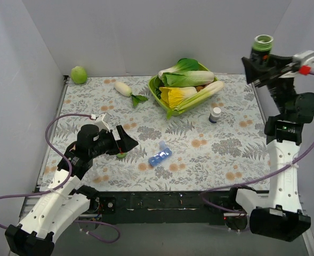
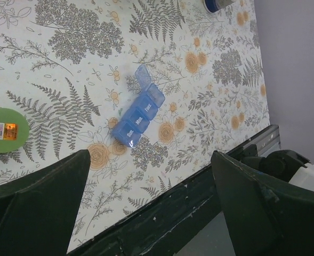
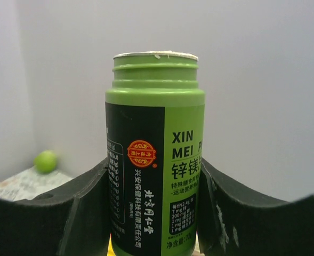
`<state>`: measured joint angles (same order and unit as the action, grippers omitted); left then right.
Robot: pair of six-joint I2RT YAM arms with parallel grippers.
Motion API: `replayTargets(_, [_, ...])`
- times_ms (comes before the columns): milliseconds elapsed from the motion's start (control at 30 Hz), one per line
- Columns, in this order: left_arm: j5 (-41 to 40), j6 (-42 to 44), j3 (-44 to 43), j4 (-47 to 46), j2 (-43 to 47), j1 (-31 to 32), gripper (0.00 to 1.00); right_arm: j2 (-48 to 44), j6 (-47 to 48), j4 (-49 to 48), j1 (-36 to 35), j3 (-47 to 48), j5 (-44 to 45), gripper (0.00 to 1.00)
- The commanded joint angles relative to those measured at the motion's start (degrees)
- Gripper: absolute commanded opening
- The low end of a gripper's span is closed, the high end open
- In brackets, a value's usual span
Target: Sort the pills into containers
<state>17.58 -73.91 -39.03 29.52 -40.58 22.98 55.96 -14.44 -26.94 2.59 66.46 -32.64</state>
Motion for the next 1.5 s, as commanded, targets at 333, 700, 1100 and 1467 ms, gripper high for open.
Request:
replayTargets(333, [10.54,9.91,4.84,-12.64,1.56,-0.22,0.98,-15.71,15.65,-0.49,-13.22,-23.03,-24.29,0.09])
replayTargets(700, [9.31,13.18,7.38,-21.95,-0.99,-0.31,0.98,-7.2,66.61,39.31,-18.49,-29.37,-30.82,0.09])
replayTargets(1100, [4.04,4.92,8.18,-28.02,-3.54,-0.22,0.98,18.28,93.43,65.25,-25.18,-17.25,-15.09,0.09])
replayTargets(1467, [-0.97,8.69,5.54,-19.59,-1.61,-0.31,0.98,28.67,92.05,64.03,-28.52,-11.18,-2.35,0.09])
